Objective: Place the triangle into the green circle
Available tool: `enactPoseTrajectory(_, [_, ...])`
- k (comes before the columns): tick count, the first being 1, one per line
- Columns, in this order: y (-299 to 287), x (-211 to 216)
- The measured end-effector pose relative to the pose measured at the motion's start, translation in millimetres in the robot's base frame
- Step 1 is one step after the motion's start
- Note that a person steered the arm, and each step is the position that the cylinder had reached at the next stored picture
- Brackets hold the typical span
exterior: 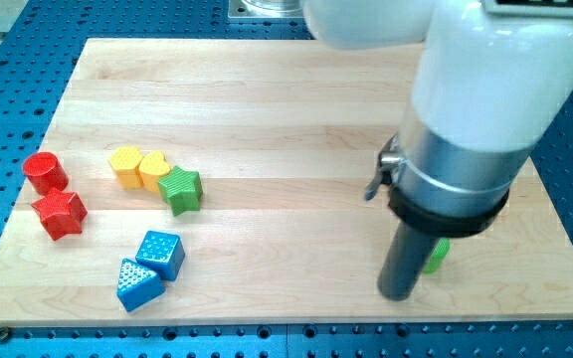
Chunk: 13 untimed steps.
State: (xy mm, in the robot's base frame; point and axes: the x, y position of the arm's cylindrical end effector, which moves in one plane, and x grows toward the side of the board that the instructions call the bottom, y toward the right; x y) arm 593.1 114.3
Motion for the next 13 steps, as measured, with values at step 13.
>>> enactPoseTrajectory(13, [-154.2, -24.6])
